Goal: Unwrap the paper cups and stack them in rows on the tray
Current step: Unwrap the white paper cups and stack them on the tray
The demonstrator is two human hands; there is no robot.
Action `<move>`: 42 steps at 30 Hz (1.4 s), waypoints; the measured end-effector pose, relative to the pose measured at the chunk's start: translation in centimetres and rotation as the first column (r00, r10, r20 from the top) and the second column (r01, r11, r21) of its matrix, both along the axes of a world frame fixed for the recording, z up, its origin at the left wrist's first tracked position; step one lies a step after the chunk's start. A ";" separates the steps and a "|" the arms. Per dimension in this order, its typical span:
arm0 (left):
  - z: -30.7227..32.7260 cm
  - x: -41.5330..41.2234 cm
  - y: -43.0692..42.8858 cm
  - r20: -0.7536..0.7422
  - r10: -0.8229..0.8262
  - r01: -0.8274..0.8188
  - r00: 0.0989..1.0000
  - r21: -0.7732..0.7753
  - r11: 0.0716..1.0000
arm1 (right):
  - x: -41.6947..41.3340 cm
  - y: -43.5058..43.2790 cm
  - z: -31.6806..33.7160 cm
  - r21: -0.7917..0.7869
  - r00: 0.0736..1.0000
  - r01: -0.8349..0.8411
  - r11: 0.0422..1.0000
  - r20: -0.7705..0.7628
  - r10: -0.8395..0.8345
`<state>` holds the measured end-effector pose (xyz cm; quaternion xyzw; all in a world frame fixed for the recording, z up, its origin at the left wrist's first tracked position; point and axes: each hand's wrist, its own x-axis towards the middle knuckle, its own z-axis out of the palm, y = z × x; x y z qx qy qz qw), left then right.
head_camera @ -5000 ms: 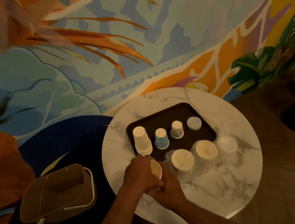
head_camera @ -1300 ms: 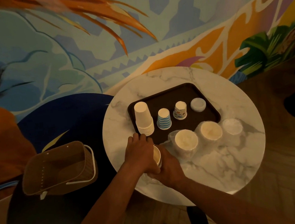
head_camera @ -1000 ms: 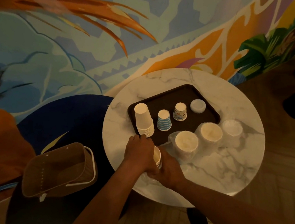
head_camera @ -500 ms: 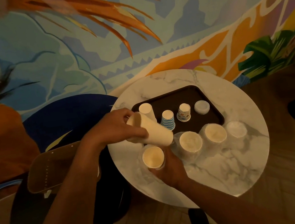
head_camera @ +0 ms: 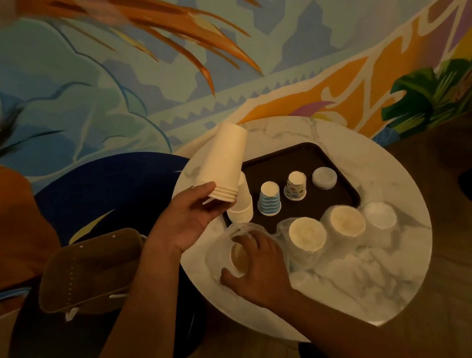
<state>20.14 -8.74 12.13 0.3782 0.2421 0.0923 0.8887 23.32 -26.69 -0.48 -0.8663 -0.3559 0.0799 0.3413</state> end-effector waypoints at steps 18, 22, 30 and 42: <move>-3.2 10.0 2.2 -0.197 0.340 -0.090 0.920 0.735 0.672 | 1.2 1.0 0.4 -0.310 0.999 -0.023 0.950 -0.047 0.009; -5.0 10.3 1.9 -0.224 0.336 -0.029 0.915 0.793 0.608 | 1.3 1.3 0.1 -0.331 0.998 -0.040 0.943 -0.056 0.023; -7.8 10.4 0.9 -0.249 0.297 0.056 0.922 0.844 0.534 | 1.3 1.6 -1.5 -0.325 0.993 -0.080 0.942 -0.107 0.047; -12.3 9.9 0.8 -0.436 0.233 0.247 0.869 0.792 0.559 | 1.7 1.0 -3.0 -0.225 0.988 -0.093 0.970 -0.144 0.061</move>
